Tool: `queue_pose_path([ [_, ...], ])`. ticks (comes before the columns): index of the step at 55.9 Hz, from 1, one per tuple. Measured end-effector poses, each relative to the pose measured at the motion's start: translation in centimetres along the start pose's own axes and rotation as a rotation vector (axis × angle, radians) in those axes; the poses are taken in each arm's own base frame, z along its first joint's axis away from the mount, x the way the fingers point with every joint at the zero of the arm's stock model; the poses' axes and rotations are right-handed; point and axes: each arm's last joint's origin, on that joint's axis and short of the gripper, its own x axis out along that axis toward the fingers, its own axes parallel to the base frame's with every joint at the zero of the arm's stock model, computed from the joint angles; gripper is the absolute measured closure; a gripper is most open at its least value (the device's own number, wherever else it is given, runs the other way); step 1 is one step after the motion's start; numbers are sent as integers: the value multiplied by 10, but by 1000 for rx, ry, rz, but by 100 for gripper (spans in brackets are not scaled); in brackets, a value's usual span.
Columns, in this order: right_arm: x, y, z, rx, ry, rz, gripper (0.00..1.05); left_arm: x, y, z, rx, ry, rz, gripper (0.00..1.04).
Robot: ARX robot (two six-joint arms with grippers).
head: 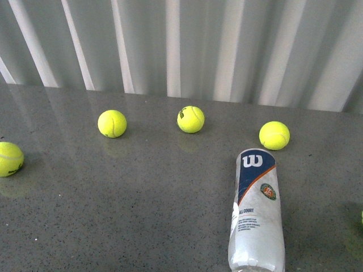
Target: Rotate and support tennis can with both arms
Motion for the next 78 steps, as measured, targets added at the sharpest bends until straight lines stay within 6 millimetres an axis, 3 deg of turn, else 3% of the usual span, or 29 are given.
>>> queue_pose_path([
  [63, 0, 0, 0, 0, 0, 0, 7, 0, 0, 0, 0, 0, 0, 7],
  [66, 0, 0, 1, -8, 96, -45, 7, 0, 0, 0, 0, 0, 0, 7],
  [68, 1, 0, 8, -19, 177, -87, 7, 0, 0, 0, 0, 0, 0, 7],
  [72, 3, 0, 25, -9, 179, -68, 7, 0, 0, 0, 0, 0, 0, 7],
  [76, 16, -13, 79, 50, 17, -110, 7, 0, 0, 0, 0, 0, -1, 7],
  [78, 25, -19, 96, 71, -30, -147, 7, 0, 0, 0, 0, 0, -1, 7],
])
